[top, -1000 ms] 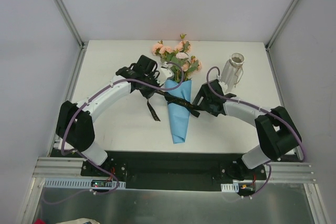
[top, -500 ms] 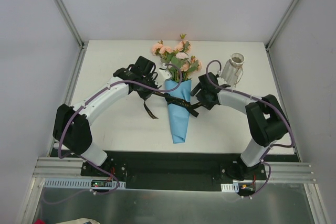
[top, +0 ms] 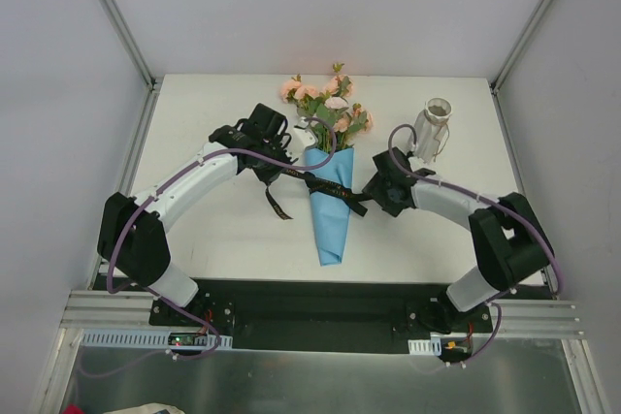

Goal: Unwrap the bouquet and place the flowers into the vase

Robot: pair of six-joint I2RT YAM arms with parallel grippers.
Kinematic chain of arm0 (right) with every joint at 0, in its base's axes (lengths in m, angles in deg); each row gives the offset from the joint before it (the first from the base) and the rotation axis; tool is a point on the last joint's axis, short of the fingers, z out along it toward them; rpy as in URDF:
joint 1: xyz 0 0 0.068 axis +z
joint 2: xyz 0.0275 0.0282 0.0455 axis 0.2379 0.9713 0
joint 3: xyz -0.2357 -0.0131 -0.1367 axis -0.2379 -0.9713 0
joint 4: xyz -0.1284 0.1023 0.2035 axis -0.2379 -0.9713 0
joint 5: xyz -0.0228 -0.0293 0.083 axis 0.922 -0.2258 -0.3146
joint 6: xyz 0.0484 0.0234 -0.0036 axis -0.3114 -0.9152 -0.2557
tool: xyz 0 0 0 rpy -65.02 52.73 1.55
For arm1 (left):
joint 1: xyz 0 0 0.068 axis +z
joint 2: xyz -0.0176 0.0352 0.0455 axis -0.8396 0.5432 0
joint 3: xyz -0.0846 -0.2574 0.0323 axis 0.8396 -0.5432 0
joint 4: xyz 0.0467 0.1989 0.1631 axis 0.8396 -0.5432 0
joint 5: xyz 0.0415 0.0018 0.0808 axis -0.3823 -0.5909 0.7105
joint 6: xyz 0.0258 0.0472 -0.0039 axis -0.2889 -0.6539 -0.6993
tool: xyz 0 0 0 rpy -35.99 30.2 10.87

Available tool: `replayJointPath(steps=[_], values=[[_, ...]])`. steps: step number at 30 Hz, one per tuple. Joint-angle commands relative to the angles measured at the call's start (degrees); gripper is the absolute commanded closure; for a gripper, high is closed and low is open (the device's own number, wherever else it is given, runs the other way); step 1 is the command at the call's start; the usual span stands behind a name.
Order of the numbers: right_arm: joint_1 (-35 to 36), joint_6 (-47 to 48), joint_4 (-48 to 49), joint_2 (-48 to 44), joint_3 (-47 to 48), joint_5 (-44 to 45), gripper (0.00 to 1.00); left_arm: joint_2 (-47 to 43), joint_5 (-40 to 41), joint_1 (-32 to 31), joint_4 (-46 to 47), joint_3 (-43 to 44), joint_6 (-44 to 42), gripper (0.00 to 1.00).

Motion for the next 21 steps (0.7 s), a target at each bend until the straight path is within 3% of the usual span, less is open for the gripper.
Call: replayJointPath(steps=[1, 4, 8, 21], values=[[0.6, 1.8, 12.9, -7.9, -7.0, -2.6, 0.31, -1.8, 1.6, 0.1, -1.0, 1.2, -0.7, 1.0], [0.8, 2.2, 20.1, -10.1, -9.1, -6.6, 0.29, -1.7, 1.9, 0.1, -1.0, 1.2, -0.7, 1.0], [1.5, 1.8, 21.7, -9.5, -7.3, -9.6, 0.29, -1.4, 2.1, 0.1, -1.0, 1.3, -0.4, 1.0], [3.7, 0.8, 24.0, -8.8, -7.3, -11.7, 0.48, -1.2, 3.0, 0.1, -1.0, 1.6, -0.2, 1.0]])
